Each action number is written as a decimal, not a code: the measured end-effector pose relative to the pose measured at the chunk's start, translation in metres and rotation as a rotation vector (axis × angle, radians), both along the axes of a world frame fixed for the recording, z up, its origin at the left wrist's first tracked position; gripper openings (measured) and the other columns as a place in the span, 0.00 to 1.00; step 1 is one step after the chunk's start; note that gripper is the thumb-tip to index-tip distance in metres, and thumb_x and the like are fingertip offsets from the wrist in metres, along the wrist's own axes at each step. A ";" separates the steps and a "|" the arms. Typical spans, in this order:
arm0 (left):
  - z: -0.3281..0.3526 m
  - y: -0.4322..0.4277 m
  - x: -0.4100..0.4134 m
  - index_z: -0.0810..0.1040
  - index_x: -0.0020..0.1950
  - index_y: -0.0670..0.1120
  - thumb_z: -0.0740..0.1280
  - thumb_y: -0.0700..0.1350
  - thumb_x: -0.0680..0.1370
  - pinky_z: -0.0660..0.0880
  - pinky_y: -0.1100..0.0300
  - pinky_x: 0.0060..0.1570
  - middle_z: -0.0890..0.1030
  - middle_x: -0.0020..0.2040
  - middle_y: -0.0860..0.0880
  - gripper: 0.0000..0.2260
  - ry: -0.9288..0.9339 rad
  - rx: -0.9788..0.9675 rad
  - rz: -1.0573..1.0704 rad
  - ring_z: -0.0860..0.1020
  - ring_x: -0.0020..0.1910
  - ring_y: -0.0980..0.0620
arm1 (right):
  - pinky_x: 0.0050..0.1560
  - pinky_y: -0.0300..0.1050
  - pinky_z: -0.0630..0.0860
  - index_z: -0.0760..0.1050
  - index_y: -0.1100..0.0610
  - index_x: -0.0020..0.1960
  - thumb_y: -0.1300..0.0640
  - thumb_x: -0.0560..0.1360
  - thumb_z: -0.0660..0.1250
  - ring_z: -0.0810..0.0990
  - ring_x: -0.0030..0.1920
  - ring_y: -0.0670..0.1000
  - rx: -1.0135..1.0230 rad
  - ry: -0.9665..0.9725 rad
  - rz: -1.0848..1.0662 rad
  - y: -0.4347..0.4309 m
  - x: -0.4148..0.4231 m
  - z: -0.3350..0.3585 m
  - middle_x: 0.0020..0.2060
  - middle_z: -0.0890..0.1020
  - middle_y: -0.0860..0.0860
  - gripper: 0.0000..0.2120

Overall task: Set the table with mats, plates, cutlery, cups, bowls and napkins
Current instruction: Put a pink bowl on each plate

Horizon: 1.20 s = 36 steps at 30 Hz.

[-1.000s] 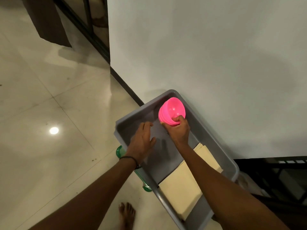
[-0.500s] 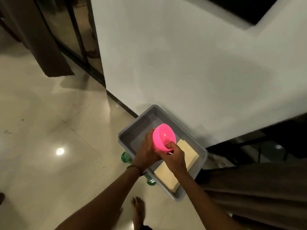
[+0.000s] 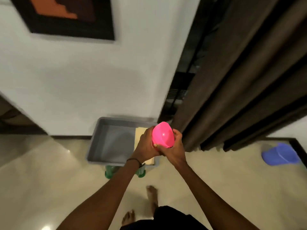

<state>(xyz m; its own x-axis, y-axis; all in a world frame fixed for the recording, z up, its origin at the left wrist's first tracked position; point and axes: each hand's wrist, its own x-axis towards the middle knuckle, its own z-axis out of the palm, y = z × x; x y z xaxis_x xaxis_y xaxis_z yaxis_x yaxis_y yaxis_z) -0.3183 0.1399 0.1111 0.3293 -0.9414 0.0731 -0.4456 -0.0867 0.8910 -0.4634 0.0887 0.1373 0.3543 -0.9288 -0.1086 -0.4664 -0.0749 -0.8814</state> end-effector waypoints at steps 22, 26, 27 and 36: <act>0.045 -0.162 -0.494 0.61 0.71 0.60 0.82 0.57 0.56 0.75 0.61 0.56 0.69 0.66 0.58 0.49 -0.089 0.043 -1.035 0.72 0.62 0.56 | 0.58 0.47 0.76 0.61 0.48 0.72 0.28 0.56 0.76 0.73 0.62 0.49 0.005 -0.021 -0.981 -0.021 -0.486 0.013 0.66 0.70 0.44 0.52; 0.058 -0.170 -0.591 0.61 0.71 0.60 0.82 0.57 0.56 0.75 0.60 0.56 0.68 0.65 0.60 0.49 -0.054 0.052 -1.177 0.71 0.63 0.56 | 0.60 0.52 0.76 0.60 0.46 0.72 0.27 0.55 0.76 0.73 0.62 0.49 -0.002 -0.016 -1.149 -0.012 -0.567 0.028 0.65 0.69 0.42 0.53; 0.060 -0.171 -0.612 0.60 0.71 0.59 0.83 0.57 0.56 0.74 0.61 0.56 0.68 0.66 0.59 0.49 -0.050 0.045 -1.208 0.71 0.63 0.56 | 0.60 0.52 0.76 0.60 0.46 0.72 0.27 0.54 0.76 0.73 0.62 0.49 -0.002 -0.018 -1.186 -0.010 -0.584 0.030 0.65 0.70 0.42 0.53; 0.052 -0.186 -0.756 0.58 0.74 0.57 0.83 0.59 0.56 0.71 0.66 0.57 0.67 0.69 0.57 0.53 -0.056 0.015 -1.535 0.70 0.66 0.55 | 0.59 0.53 0.79 0.59 0.45 0.72 0.24 0.52 0.76 0.73 0.62 0.49 0.019 -0.041 -1.489 0.006 -0.687 0.022 0.64 0.70 0.42 0.55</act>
